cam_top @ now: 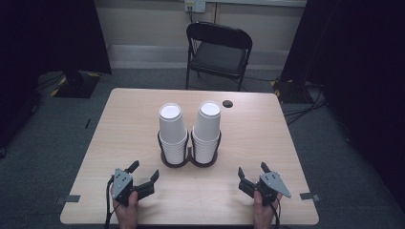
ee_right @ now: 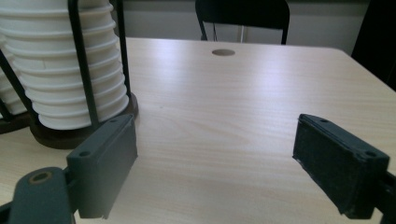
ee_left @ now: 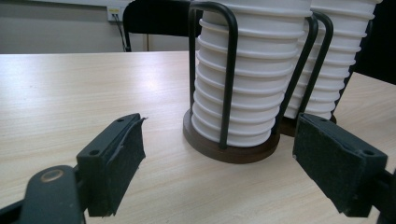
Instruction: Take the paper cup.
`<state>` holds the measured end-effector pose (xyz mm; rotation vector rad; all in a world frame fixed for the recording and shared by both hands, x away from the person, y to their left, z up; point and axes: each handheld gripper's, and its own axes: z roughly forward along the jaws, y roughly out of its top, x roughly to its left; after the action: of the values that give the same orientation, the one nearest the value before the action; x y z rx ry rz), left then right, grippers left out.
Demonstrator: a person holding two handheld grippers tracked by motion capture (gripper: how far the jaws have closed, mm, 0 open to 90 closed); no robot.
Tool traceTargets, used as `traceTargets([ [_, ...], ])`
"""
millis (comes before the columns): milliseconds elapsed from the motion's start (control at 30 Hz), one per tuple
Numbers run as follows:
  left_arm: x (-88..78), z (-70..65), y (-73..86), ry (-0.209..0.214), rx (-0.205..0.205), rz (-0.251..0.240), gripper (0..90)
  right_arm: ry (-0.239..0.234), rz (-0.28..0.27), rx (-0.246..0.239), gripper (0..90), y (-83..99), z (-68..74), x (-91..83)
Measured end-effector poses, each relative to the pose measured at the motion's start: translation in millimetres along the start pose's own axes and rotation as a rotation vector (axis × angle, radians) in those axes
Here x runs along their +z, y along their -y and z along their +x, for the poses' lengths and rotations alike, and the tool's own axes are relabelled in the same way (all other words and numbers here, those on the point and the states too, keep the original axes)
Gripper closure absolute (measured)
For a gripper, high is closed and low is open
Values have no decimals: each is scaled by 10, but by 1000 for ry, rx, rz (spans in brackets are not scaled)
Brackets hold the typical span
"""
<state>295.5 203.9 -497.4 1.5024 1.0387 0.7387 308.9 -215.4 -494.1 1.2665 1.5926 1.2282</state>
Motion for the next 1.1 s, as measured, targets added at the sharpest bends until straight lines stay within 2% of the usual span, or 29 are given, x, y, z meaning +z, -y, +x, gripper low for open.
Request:
traceTargets([
  [33,-1,1,0,6,6,-1,164,-8,16,1,132,-4,-4,8],
  [167,4,-3,-2,9,9,6,168,-35,25,-4,131,-6,-6,11],
  [300,-2,19,-5,48,-18,30,173,-42,11,13,133,0,-21,-6],
  [400,-10,32,-9,61,-34,43,174,-37,14,11,134,0,-17,-5],
  [500,-31,36,-18,75,-35,37,174,-39,18,2,135,-2,-10,-3],
  [533,-49,23,-25,85,-51,41,174,-35,18,-1,135,-2,-2,-4],
  [633,-72,-8,-25,99,-59,36,173,-33,18,-2,135,-2,-1,-5],
  [767,-87,-104,-52,125,-40,40,173,-33,21,-2,136,-3,-1,0],
  [800,-78,-155,-87,141,-17,45,173,-33,24,-4,136,-4,-1,1],
  [833,-78,-155,-87,141,-17,45,175,-33,24,-4,136,-4,-1,1],
  [867,-67,-209,-133,146,-3,50,178,-33,25,-5,136,-4,-1,2],
  [1100,-21,-354,-295,190,42,44,181,-34,32,-3,137,-6,1,6],
])
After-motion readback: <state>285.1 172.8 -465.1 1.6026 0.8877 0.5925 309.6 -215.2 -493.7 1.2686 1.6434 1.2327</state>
